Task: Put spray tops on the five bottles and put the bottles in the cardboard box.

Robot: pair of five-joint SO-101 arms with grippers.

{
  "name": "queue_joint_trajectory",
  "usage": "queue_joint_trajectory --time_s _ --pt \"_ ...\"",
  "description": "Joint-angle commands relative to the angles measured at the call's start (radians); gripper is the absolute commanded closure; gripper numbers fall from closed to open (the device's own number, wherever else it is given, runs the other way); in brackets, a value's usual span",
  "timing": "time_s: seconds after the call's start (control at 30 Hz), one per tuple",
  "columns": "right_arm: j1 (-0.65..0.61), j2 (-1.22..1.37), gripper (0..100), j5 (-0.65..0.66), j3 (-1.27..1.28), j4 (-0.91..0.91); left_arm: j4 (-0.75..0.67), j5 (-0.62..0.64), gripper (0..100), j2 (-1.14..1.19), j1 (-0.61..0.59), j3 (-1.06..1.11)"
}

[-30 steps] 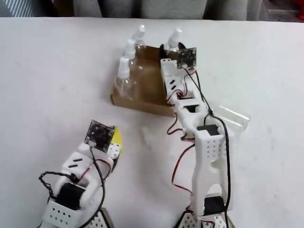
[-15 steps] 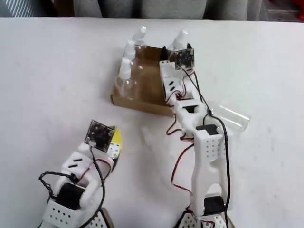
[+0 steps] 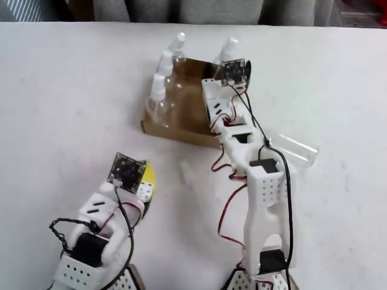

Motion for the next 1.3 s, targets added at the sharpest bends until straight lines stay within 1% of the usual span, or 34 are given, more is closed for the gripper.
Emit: queue_joint_trajectory --time_s 0.0,0.3,0.43,0.57,1.13,1.27 --pt "-0.008 -0.058 61.3 -0.048 -0.017 0.013 0.002 -0.009 98 -0.012 -0.008 -0.003" --pt "-0.005 -0.113 58.4 -0.055 -0.012 0.015 0.002 -0.009 98 -0.012 -0.008 -0.003" --pt "-0.007 -0.127 58.1 -0.055 -0.005 0.015 0.000 -0.009 98 -0.012 -0.039 -0.003" --pt "-0.007 -0.159 58.1 -0.054 0.021 0.015 0.000 -0.009 98 -0.012 -0.044 -0.003" --pt "-0.004 -0.562 58.1 -0.048 0.385 0.018 -0.002 -0.009 98 -0.012 -0.047 -0.003" --pt "-0.005 -0.697 58.1 -0.054 0.440 0.170 -0.002 -0.009 98 -0.012 -0.047 -0.003"
